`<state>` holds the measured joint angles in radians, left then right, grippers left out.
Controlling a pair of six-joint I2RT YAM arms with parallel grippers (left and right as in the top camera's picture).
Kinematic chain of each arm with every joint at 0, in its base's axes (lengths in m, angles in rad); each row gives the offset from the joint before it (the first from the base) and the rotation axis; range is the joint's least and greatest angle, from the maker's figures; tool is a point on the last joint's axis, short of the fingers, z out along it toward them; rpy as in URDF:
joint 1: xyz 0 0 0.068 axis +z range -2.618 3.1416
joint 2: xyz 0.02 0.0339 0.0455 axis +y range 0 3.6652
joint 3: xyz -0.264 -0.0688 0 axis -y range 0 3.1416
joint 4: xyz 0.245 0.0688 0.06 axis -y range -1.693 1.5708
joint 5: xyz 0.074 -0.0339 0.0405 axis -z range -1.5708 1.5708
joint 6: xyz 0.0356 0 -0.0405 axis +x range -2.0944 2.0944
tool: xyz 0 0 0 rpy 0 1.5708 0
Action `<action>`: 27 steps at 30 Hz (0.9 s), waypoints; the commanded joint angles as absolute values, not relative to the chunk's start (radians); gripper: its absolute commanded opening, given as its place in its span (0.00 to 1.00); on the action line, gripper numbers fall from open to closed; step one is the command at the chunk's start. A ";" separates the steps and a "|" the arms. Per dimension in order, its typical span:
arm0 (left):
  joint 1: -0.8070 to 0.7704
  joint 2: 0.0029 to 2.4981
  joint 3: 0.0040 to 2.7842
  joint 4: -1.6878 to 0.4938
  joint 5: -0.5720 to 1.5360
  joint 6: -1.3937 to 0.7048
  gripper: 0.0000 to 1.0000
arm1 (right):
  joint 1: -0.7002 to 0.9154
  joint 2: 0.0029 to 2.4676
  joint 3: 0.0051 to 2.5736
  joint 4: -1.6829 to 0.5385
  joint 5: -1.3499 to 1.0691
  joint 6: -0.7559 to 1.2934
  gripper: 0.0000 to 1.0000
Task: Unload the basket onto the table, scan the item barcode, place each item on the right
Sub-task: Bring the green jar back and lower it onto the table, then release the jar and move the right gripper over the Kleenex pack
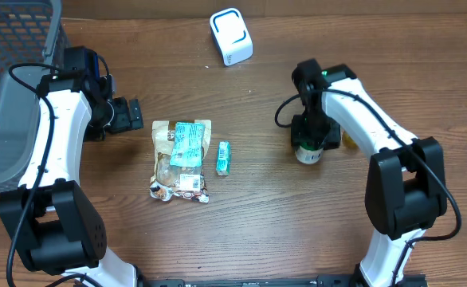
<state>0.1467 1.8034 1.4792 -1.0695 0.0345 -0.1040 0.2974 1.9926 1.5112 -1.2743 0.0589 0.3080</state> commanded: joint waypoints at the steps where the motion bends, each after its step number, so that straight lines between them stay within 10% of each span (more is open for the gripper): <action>1: 0.151 1.818 1.501 -1.069 0.042 -0.097 1.00 | 0.302 1.993 1.471 -1.251 0.057 0.315 0.25; 12: 0.151 1.818 1.501 -1.069 0.042 -0.097 1.00 | 0.302 1.993 1.426 -1.201 0.058 0.306 0.72; 27: 0.151 1.818 1.501 -1.069 0.042 -0.097 1.00 | 0.302 1.991 1.629 -1.276 0.088 0.284 0.79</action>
<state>0.1467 1.8034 1.4792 -1.0698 0.0345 -0.1040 0.2974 1.9903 1.5620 -1.2766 0.0723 0.2878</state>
